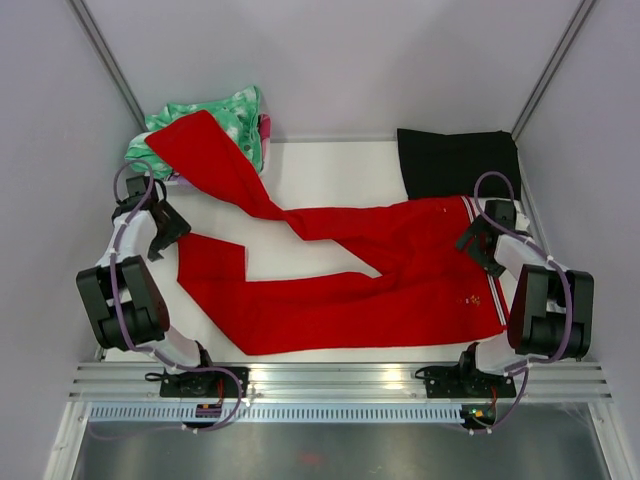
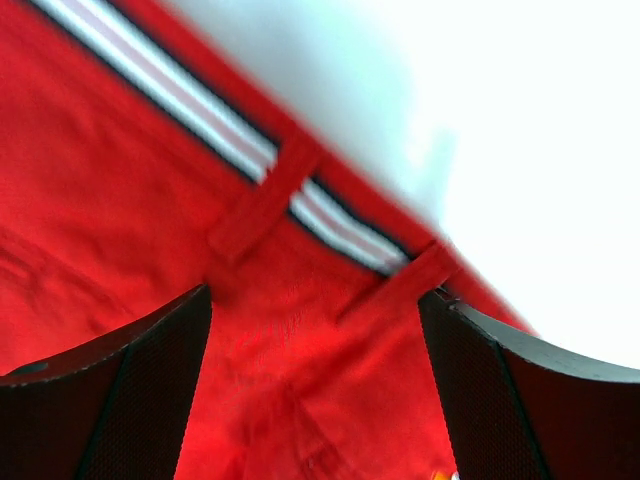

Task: Fold and stack the trousers
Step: Flatten the trousers out

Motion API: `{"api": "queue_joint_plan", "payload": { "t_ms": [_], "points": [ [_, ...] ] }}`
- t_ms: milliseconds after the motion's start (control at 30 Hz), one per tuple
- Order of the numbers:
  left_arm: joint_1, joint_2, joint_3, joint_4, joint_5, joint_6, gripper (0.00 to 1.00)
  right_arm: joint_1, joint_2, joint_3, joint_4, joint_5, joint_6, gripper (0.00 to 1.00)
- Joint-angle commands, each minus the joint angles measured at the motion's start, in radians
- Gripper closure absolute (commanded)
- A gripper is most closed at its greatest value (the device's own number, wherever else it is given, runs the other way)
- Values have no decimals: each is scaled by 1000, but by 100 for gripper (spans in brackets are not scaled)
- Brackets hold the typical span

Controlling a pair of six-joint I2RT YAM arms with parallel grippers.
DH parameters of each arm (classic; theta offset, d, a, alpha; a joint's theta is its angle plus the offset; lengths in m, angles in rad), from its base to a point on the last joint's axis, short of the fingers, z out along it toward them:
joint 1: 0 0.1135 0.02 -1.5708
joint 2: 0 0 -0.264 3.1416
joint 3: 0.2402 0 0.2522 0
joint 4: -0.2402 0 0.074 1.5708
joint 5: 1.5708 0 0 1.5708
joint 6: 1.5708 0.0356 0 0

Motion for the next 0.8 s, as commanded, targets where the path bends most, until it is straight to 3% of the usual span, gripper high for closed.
{"api": "queue_joint_plan", "payload": {
  "t_ms": [0, 100, 200, 467, 600, 633, 667, 767],
  "points": [
    [-2, 31, -27, 49, 146, 93, 19, -39, 36, 75, 69, 60, -67, 10],
    [-9, 48, -61, 67, 182, 81, 25, -48, 5, 91, 66, -15, -74, 11],
    [-12, 79, -62, 43, 124, 64, 30, -36, -98, 60, 98, -98, -73, 12],
    [-12, 105, -99, 74, 107, 61, 42, 22, -285, 46, 40, -149, -120, 11],
    [-12, 116, -91, 61, 87, 64, 73, 25, -333, 6, 52, -162, -117, 10],
    [-12, 111, -82, 55, 55, 72, 89, 25, -339, -7, 55, -166, -117, 10],
    [-12, 100, -78, 46, 30, 75, 97, 25, -342, -11, 55, -176, -120, 10],
    [-12, 51, -50, -2, -50, 83, 98, 27, -327, -14, 63, -193, -123, 10]
  ]
}}
